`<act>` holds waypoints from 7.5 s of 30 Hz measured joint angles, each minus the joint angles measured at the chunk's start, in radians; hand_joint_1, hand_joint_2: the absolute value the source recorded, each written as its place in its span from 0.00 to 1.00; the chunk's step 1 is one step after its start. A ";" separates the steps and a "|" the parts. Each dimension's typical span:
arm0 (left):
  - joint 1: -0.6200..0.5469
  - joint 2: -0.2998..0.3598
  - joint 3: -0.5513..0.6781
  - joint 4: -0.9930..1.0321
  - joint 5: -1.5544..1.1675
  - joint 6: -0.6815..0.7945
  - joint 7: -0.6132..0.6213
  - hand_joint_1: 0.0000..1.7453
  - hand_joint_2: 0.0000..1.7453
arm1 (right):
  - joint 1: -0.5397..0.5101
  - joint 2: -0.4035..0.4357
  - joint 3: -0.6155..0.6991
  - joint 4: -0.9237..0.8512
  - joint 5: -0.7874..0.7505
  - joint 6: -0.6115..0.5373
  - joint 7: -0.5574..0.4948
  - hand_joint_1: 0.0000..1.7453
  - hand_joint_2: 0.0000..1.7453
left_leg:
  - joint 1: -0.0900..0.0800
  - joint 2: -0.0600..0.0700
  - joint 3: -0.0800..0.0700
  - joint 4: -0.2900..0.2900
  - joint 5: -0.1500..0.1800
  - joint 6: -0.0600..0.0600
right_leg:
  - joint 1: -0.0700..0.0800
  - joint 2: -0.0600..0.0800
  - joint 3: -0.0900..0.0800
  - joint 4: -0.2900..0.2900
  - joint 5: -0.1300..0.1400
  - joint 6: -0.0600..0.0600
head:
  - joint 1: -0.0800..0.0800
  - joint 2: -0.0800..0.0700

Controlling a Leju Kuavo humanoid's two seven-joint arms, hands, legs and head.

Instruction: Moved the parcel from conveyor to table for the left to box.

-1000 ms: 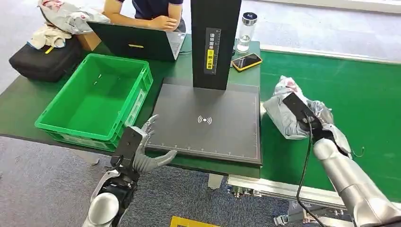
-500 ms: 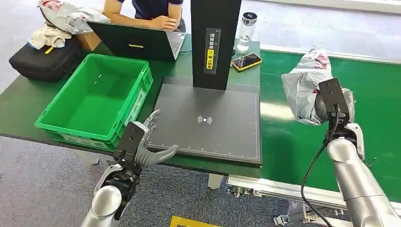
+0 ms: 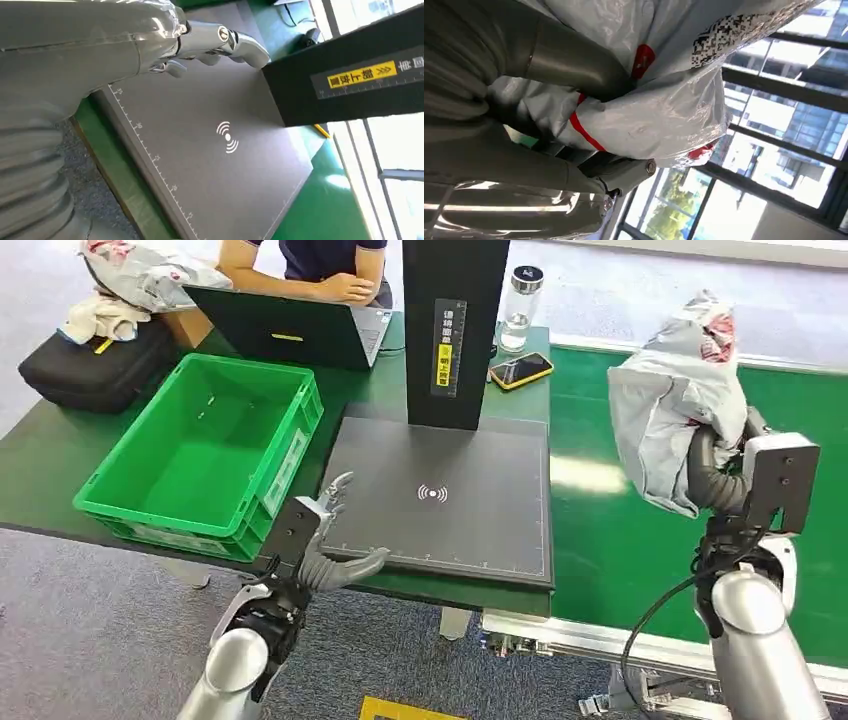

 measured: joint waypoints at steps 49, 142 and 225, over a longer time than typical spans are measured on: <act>-0.066 0.013 -0.103 0.066 0.039 -0.076 0.003 0.00 1.00 | -0.137 0.098 0.336 0.247 0.019 0.310 0.220 1.00 1.00 | 0.000 0.000 0.000 0.000 0.000 0.000 | 0.000 0.000 0.000 0.000 0.000 0.000 | 0.000 0.000; -0.090 0.016 -0.135 0.122 0.031 -0.039 0.011 0.00 1.00 | 0.286 0.174 0.017 -0.280 -0.137 0.172 -0.037 0.00 1.00 | 0.001 -0.007 0.001 0.000 -0.004 -0.001 | 0.001 -0.006 0.003 -0.002 -0.005 -0.002 | 0.000 0.000; -0.481 -0.191 -0.572 0.644 -0.687 -0.035 0.145 0.00 1.00 | 0.454 0.496 -0.229 -0.278 -0.392 0.488 -0.011 0.00 1.00 | 0.000 -0.001 0.004 0.000 -0.004 -0.001 | 0.000 -0.001 0.004 0.000 -0.004 -0.002 | 0.000 0.000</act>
